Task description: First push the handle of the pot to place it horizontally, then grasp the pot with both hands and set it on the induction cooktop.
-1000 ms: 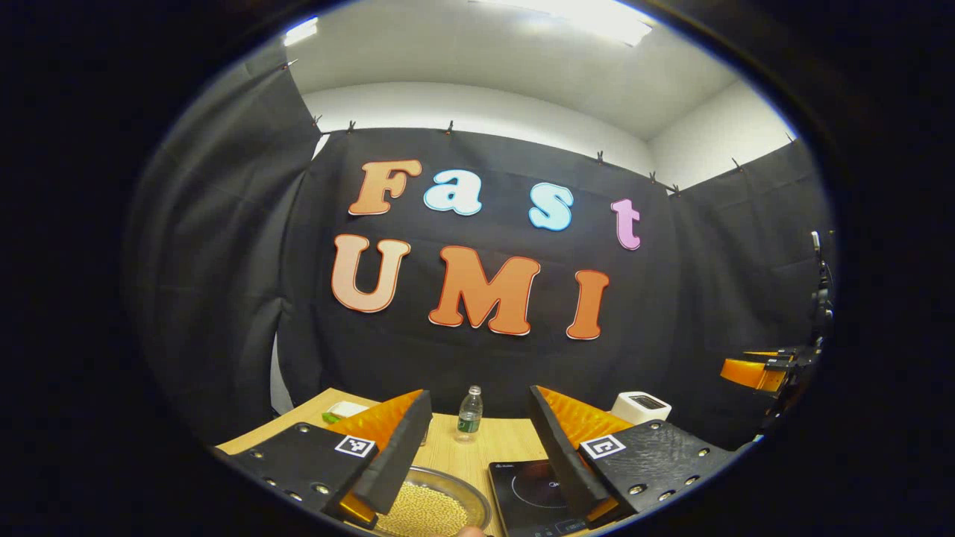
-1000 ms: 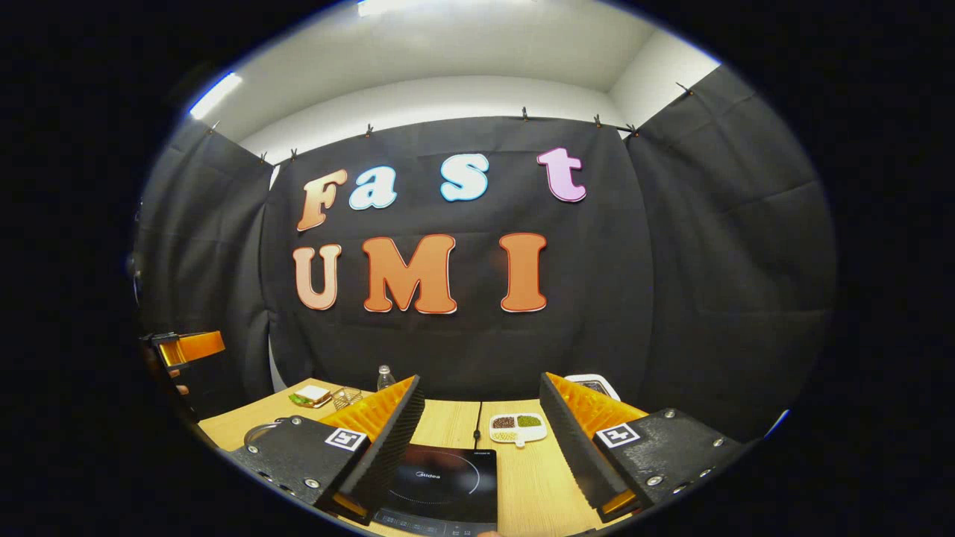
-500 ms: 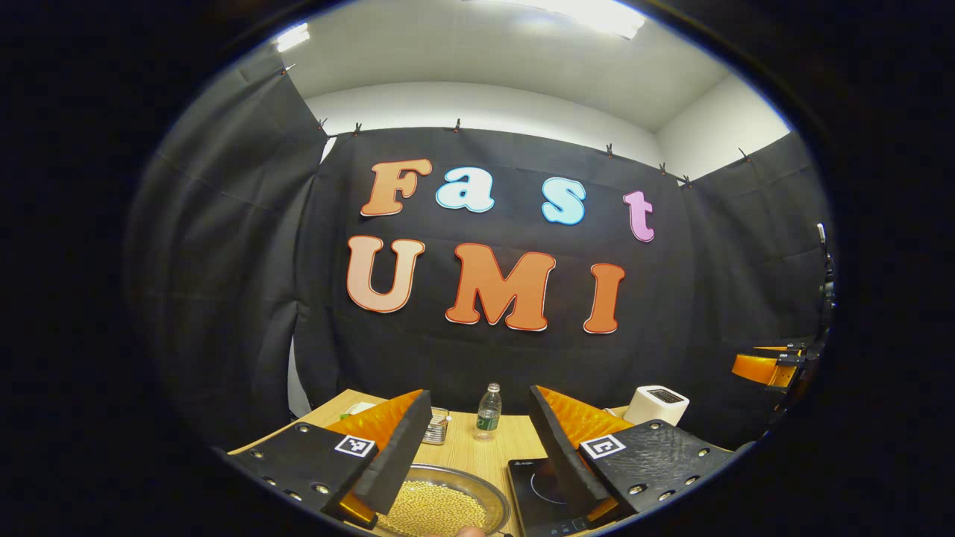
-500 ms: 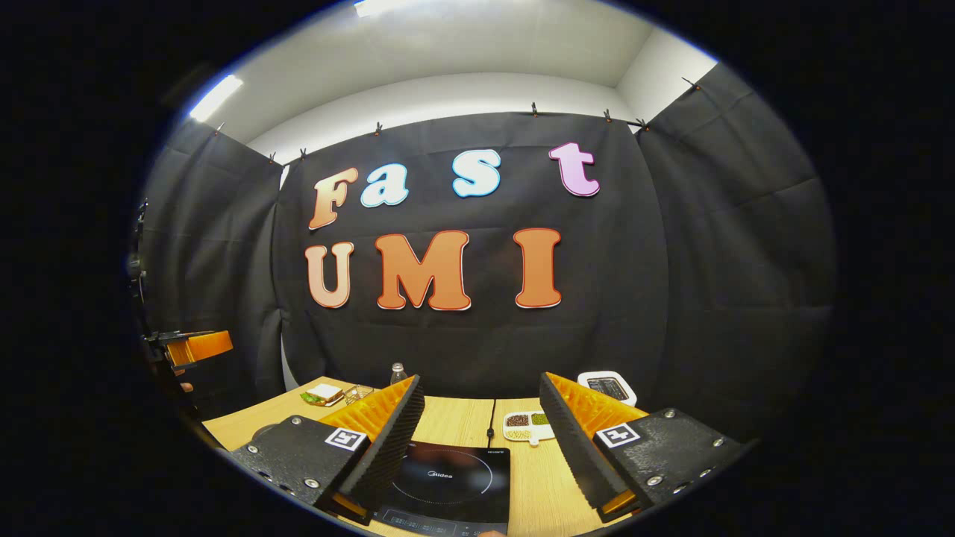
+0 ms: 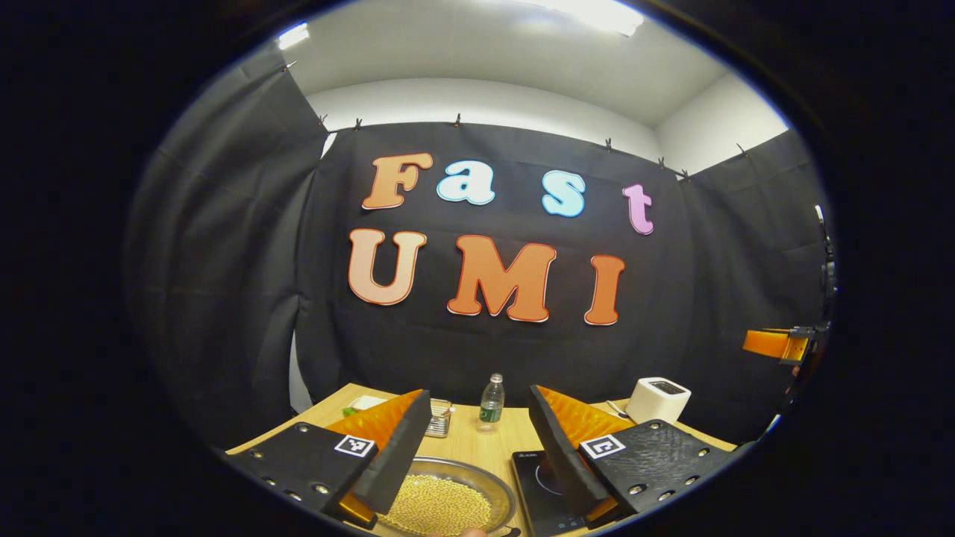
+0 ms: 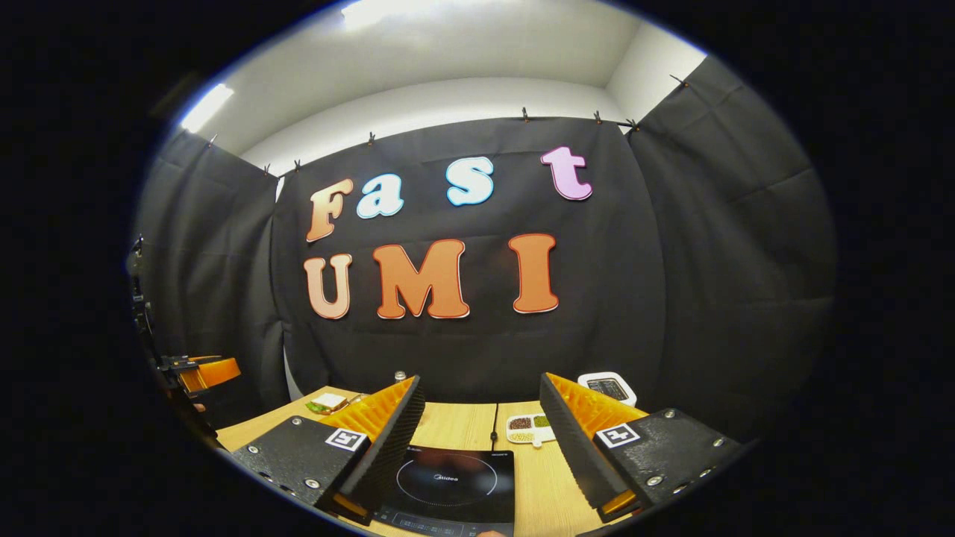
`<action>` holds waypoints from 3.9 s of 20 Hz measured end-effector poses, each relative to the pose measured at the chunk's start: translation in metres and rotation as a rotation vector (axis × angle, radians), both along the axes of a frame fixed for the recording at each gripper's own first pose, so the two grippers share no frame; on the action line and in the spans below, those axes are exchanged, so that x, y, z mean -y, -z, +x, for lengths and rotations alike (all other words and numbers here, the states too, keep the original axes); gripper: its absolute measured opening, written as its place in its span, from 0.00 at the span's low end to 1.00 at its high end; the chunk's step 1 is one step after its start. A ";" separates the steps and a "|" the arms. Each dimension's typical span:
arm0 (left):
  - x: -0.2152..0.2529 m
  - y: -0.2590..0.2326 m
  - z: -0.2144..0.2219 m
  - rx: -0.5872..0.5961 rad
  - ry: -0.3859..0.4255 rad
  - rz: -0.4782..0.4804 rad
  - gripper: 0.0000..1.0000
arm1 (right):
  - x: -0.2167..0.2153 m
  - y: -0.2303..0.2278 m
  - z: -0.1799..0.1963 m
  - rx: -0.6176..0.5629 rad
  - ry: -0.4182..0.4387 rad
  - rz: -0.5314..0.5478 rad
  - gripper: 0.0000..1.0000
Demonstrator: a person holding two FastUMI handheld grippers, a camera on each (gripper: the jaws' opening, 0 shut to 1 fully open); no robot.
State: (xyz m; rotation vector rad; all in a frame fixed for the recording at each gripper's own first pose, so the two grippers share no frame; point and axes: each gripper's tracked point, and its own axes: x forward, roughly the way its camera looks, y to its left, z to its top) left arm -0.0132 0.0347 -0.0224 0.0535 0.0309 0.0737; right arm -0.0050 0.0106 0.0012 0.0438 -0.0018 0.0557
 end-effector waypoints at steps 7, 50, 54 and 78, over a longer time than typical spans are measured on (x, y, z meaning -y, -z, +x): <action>-0.007 -0.015 -0.008 0.032 -0.026 0.018 0.85 | -0.001 0.004 -0.003 0.000 -0.013 -0.025 0.96; 0.004 0.225 -0.115 -0.610 0.184 0.059 0.02 | -0.015 0.019 -0.010 -0.010 -0.021 -0.056 0.96; 0.006 0.250 -0.128 -0.679 0.199 0.040 0.02 | -0.016 0.021 -0.013 -0.014 -0.026 -0.061 0.96; 0.034 0.329 -0.107 -0.855 0.266 0.058 0.02 | 0.021 0.043 -0.009 -0.060 0.043 -0.059 0.96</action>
